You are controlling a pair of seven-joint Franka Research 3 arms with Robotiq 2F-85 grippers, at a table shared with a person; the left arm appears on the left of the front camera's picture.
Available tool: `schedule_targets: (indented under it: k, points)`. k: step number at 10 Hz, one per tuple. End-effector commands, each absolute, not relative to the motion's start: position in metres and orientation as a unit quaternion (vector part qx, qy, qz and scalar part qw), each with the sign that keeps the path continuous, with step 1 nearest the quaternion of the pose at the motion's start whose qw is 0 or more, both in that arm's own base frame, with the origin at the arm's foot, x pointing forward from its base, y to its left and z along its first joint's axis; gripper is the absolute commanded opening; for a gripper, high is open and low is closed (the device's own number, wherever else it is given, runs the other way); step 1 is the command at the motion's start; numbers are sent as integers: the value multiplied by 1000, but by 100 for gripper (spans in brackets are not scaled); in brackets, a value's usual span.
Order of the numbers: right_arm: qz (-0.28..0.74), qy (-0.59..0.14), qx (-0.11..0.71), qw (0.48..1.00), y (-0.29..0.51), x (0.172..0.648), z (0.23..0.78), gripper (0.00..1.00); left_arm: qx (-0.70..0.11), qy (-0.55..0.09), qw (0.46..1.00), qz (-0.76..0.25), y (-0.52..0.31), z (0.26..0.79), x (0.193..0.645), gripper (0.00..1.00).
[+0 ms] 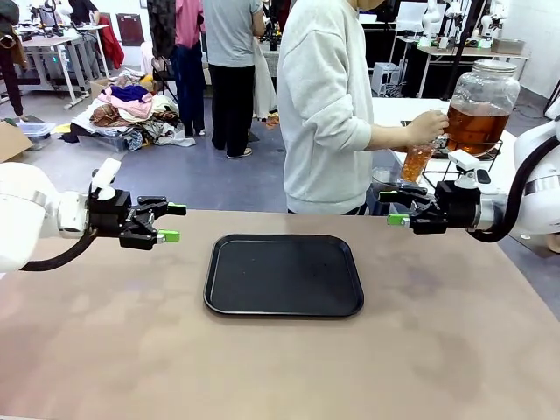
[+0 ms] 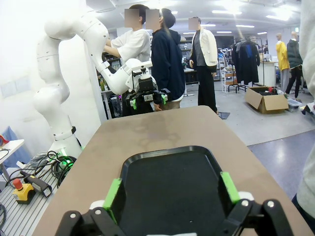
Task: Pour the drink into the iced cup.
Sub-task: Open the gripper to release the iced cup you were holding.
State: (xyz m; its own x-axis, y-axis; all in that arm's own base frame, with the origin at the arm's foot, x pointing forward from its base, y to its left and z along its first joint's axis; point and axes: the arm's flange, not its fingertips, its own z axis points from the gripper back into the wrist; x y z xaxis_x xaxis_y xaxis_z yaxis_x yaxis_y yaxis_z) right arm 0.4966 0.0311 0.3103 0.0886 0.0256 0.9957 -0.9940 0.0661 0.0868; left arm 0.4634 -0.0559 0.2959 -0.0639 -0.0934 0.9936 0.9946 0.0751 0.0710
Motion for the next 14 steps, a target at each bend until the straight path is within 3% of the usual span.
schedule_targets:
  k: [1, 14]
  points:
    - [466, -483, 500, 546, 32, 497, 314, 100, -438, -513, 528, -515, -58, 298, 464, 100]
    - [466, -483, 500, 546, 32, 497, 314, 100, -438, -513, 528, -515, -58, 298, 464, 100]
